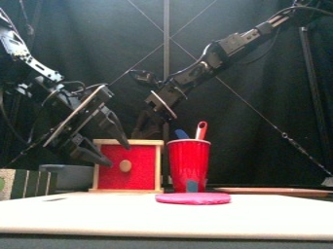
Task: Get the cutter from the drawer then cut the dough then place the extra dough in the bowl
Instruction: Open the drawer
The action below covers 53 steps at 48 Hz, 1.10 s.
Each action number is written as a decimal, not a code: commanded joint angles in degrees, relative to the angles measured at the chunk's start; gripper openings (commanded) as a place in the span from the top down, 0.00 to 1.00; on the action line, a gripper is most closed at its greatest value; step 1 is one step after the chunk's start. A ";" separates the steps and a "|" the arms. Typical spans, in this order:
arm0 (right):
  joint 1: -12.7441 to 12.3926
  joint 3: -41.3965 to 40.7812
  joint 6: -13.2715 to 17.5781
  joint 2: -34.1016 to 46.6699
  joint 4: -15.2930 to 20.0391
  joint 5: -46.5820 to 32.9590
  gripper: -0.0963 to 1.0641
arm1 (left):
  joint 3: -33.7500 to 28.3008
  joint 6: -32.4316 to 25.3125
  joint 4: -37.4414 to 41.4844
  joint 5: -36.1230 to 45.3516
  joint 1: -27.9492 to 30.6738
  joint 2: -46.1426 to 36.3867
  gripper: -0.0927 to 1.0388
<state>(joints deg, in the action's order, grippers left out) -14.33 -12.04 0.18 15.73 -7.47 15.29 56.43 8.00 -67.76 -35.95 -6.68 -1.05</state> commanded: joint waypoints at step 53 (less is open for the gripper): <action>1.49 0.35 0.09 -0.09 0.18 0.53 0.88 | -3.78 -0.44 3.96 -0.09 6.42 4.57 0.33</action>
<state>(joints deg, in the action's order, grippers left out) -13.89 -11.87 0.09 15.91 -7.56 15.29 53.35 7.82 -63.98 -35.68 -0.97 3.87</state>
